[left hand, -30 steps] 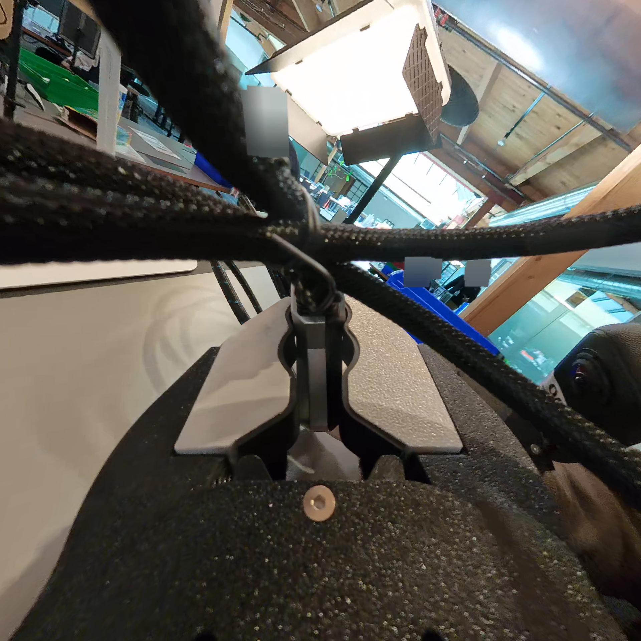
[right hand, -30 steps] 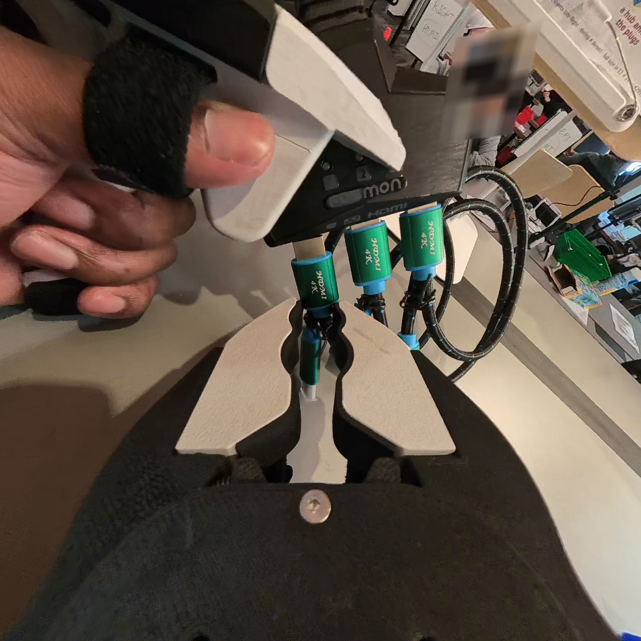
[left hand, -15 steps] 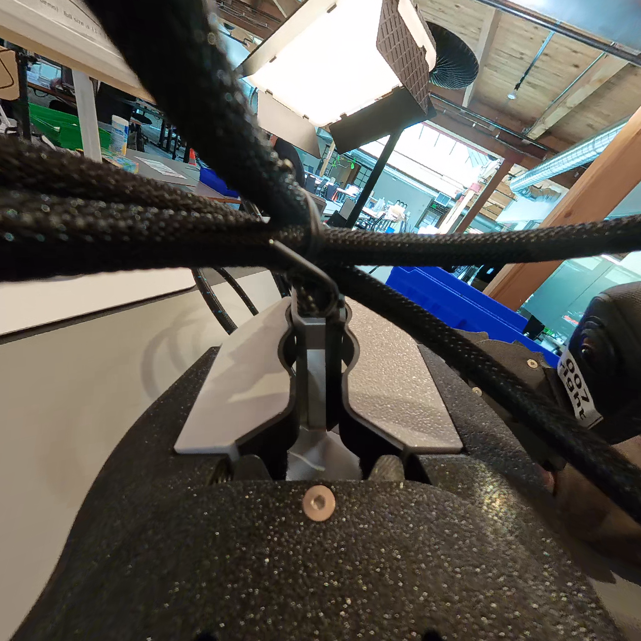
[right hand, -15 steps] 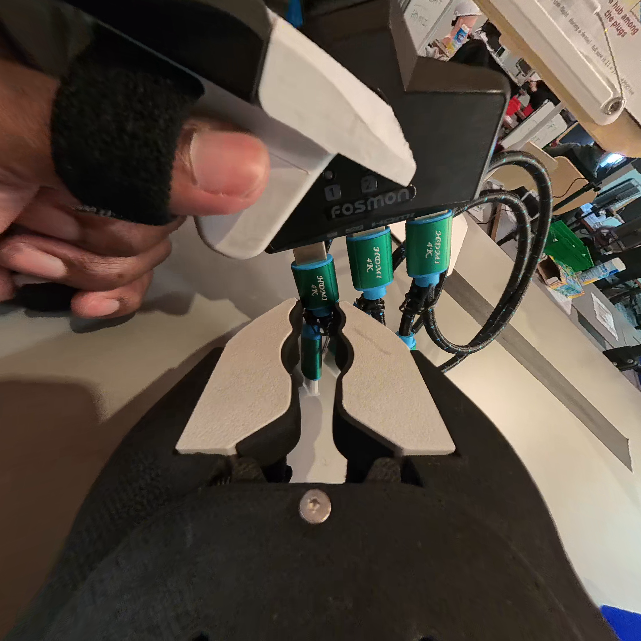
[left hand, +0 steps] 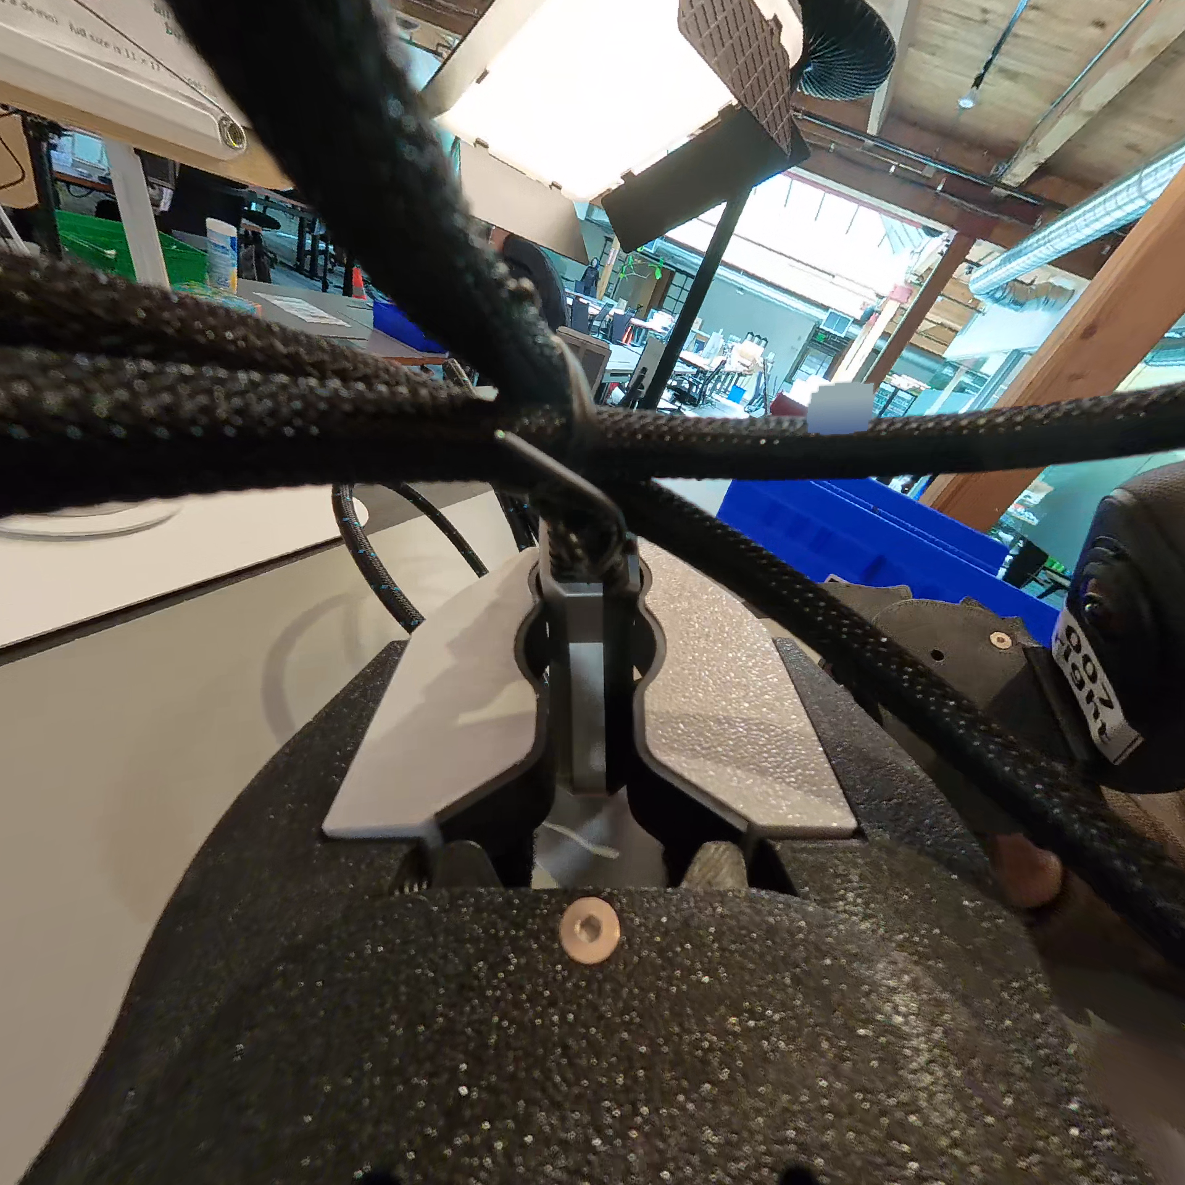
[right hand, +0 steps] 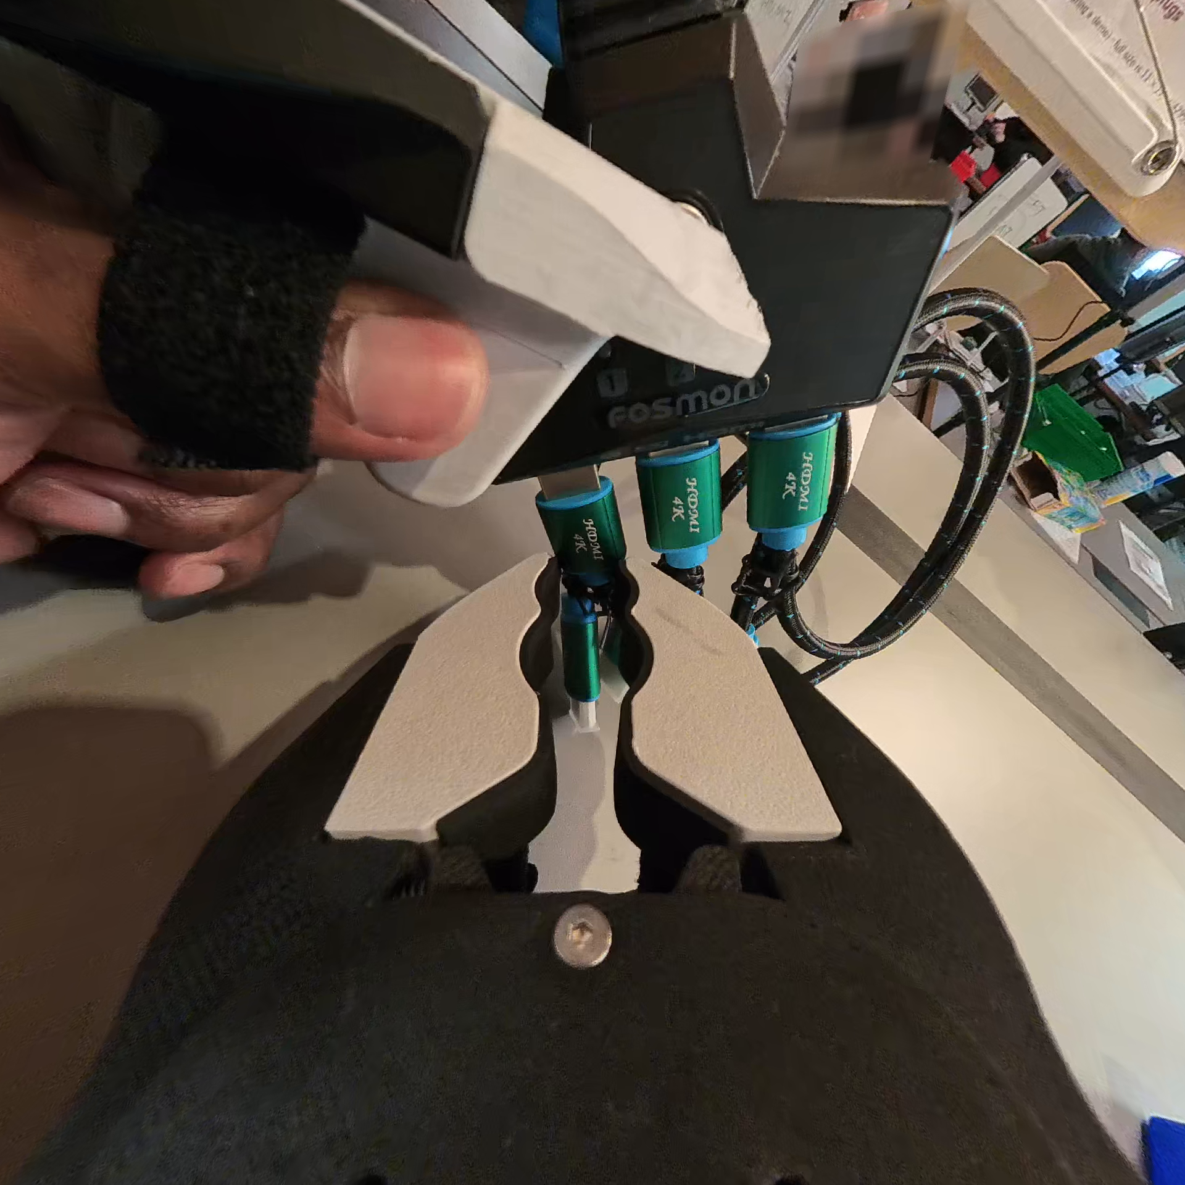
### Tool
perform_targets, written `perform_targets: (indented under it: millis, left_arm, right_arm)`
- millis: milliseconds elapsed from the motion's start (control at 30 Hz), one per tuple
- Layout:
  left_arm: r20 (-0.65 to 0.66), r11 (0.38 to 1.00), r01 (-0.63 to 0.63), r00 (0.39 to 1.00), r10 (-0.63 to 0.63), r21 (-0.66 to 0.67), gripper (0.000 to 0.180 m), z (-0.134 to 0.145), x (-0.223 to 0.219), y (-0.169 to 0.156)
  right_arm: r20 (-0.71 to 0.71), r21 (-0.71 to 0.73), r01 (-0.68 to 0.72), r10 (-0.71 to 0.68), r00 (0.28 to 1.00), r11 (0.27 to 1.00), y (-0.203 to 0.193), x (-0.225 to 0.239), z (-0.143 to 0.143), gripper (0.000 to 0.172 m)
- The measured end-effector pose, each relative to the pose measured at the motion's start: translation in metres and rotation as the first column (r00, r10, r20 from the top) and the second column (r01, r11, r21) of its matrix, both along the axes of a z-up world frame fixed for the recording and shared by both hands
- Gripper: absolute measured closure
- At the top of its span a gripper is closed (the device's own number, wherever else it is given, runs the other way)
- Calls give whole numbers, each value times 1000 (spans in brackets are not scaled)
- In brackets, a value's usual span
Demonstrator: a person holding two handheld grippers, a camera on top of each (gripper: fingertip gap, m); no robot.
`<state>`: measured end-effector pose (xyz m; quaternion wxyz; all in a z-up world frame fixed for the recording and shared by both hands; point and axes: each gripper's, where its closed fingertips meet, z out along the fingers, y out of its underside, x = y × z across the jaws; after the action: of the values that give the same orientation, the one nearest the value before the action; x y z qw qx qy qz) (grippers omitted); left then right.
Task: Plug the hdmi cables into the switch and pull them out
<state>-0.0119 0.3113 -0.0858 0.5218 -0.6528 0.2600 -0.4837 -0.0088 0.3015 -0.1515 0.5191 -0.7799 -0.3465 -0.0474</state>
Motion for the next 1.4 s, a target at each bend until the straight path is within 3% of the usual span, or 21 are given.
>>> perform_targets:
  millis: [333,467,767,800,867,933,1067,1233,1400]
  left_arm:
    - [-81,988,-36,996,48,150,157,4,4,-4]
    - [-107,982,27,994,-7,185,157,4,11,-13]
    - [-93,981,-26,995,45,194,157,6,5,-6]
    - [-105,982,-36,993,56,183,158,4,4,-4]
    - [-145,986,-41,987,65,164,159,-2,6,1]
    - [-91,990,-24,995,37,142,158,2,3,-1]
    - [-14,998,-30,999,30,56,158,3,-2,5]
    - [42,999,-46,998,46,1,158,4,-8,10]
    - [198,993,-64,977,83,-100,158,11,-20,21]
  right_arm:
    - [-25,13,8,-8,1000,1000,1,-1,3,157]
    - [-101,-32,16,-19,995,999,2,0,2,157]
    - [-17,24,16,-16,1000,1000,0,-3,5,159]
    - [-30,66,-17,19,999,998,-3,-8,12,172]
    - [11,229,-4,2,1000,973,-9,-11,41,172]
    - [84,234,-34,15,996,972,-13,-14,38,172]
    - [64,232,-59,45,997,971,-15,-20,32,172]
    - [-69,152,-68,79,994,986,-13,-21,22,172]
    - [-259,130,-68,100,961,989,-13,-21,34,172]
